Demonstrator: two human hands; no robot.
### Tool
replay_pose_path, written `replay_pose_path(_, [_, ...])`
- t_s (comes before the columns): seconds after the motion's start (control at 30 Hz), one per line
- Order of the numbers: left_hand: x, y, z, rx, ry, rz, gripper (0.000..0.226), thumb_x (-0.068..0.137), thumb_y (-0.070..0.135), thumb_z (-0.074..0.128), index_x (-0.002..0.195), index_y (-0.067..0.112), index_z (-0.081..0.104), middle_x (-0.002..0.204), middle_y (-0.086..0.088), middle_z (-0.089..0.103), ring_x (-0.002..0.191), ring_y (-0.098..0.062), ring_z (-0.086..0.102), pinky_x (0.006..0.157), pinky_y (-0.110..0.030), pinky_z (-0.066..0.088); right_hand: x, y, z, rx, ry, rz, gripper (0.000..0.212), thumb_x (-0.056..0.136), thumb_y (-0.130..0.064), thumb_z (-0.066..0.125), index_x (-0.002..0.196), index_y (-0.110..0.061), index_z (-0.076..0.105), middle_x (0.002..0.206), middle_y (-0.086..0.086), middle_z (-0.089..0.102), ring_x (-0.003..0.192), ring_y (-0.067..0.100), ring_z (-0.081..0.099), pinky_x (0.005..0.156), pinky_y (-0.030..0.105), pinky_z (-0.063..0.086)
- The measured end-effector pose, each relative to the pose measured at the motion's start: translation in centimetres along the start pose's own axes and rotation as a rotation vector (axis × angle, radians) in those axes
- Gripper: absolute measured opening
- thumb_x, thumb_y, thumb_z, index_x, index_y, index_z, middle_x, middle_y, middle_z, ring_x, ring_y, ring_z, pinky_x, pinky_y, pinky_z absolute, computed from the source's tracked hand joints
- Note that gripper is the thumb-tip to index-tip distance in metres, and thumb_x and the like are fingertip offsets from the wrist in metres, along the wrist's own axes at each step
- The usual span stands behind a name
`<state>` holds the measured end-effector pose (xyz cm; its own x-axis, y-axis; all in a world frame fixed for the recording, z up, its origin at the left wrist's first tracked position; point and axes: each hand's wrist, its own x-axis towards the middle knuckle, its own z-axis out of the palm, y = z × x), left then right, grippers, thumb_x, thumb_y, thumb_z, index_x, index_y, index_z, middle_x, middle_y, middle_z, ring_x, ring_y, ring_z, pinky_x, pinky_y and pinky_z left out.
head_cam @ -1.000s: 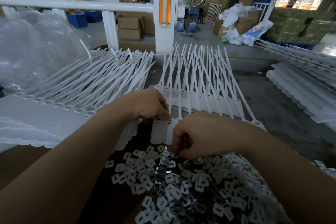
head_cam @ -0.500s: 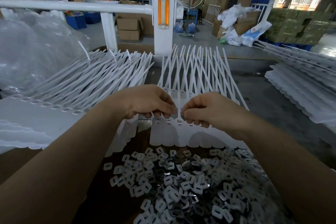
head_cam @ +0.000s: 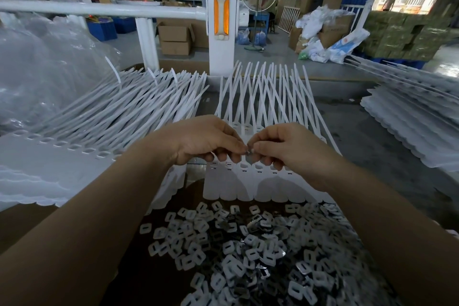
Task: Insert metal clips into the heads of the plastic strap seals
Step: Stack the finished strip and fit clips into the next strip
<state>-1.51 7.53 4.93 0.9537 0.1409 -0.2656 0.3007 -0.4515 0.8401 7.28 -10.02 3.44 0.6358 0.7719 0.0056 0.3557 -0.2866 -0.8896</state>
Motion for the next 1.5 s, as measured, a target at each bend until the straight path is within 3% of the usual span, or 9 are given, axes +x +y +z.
replay_pose_path(0.2, [0.2,-0.3,-0.5,-0.109,0.051,-0.044,0.005,0.085,0.015,0.070,0.082,0.012,0.071,0.076,-0.003,0.072,0.054,-0.006,0.052,0.046,-0.016,0.036,0.1,0.1,0.2,-0.162,0.120,-0.104,0.012,0.087,-0.014,0.066,0.083,-0.025,0.067,0.071,-0.007,0.070,0.061,0.004,0.064,0.055,0.019,0.050])
replay_pose_path(0.4, [0.2,-0.2,-0.3,-0.148,0.090,-0.053,0.009,0.084,0.013,0.069,0.075,0.010,0.071,0.068,-0.003,0.068,0.051,-0.007,0.051,0.044,-0.017,0.034,-0.2,0.1,0.9,-0.391,0.189,-0.285,0.015,0.079,-0.030,0.077,0.082,-0.033,0.062,0.075,-0.016,0.063,0.064,-0.001,0.058,0.058,0.013,0.048])
replay_pose_path(0.67, [0.0,0.0,0.1,-0.184,0.051,-0.074,0.010,0.085,0.013,0.069,0.075,0.010,0.071,0.068,-0.002,0.068,0.052,-0.008,0.050,0.045,-0.018,0.035,-0.4,0.4,1.4,-0.659,0.268,-0.454,0.003,0.084,-0.023,0.067,0.085,-0.025,0.066,0.079,-0.017,0.061,0.066,-0.008,0.048,0.063,0.008,0.034])
replay_pose_path(0.8, [0.0,0.0,0.4,-0.221,0.032,-0.081,0.010,0.085,0.014,0.069,0.078,0.009,0.074,0.068,-0.003,0.067,0.052,-0.008,0.049,0.047,-0.018,0.034,-0.5,0.6,1.4,-0.706,0.278,-0.463,0.006,0.083,-0.030,0.068,0.087,-0.027,0.065,0.077,-0.019,0.056,0.064,-0.010,0.046,0.059,0.007,0.031])
replay_pose_path(0.9, [0.0,0.0,0.5,-0.224,0.012,-0.078,0.012,0.085,0.019,0.070,0.077,0.011,0.076,0.072,-0.004,0.068,0.052,-0.007,0.050,0.048,-0.018,0.035,-0.3,0.6,1.3,-0.646,0.303,-0.409,0.003,0.084,-0.027,0.067,0.083,-0.027,0.065,0.070,-0.020,0.057,0.064,-0.006,0.053,0.058,0.009,0.036])
replay_pose_path(1.03, [0.0,0.1,0.0,-0.130,0.139,0.015,0.011,0.087,0.021,0.070,0.084,0.011,0.072,0.072,-0.001,0.071,0.052,-0.005,0.052,0.047,-0.017,0.038,-0.1,0.3,0.8,-0.277,0.271,-0.241,0.011,0.088,-0.023,0.065,0.078,-0.026,0.068,0.067,-0.012,0.068,0.059,0.003,0.062,0.055,0.016,0.051])
replay_pose_path(1.17, [-0.1,0.3,0.0,0.028,0.214,0.109,0.010,0.088,0.027,0.069,0.088,0.018,0.073,0.078,0.004,0.074,0.060,-0.003,0.057,0.058,-0.020,0.044,0.0,0.2,0.3,-0.072,0.175,-0.103,0.010,0.091,-0.022,0.066,0.082,-0.023,0.070,0.068,-0.009,0.072,0.053,0.000,0.059,0.049,0.014,0.047])
replay_pose_path(1.33, [-0.2,0.6,0.5,0.137,0.213,0.153,0.011,0.090,0.029,0.067,0.085,0.021,0.072,0.077,0.008,0.074,0.058,0.002,0.057,0.049,-0.009,0.041,0.0,0.4,0.2,-0.026,0.127,-0.042,0.008,0.091,-0.023,0.066,0.084,-0.023,0.070,0.066,-0.009,0.071,0.055,0.000,0.059,0.053,0.014,0.048])
replay_pose_path(1.5, [-0.3,0.8,1.0,0.153,0.208,0.171,0.011,0.089,0.027,0.066,0.084,0.019,0.072,0.073,0.005,0.071,0.059,0.002,0.057,0.056,-0.012,0.044,-0.1,0.7,0.3,-0.026,0.093,-0.041,0.008,0.091,-0.024,0.066,0.084,-0.023,0.071,0.066,-0.008,0.070,0.057,0.001,0.059,0.056,0.016,0.047])
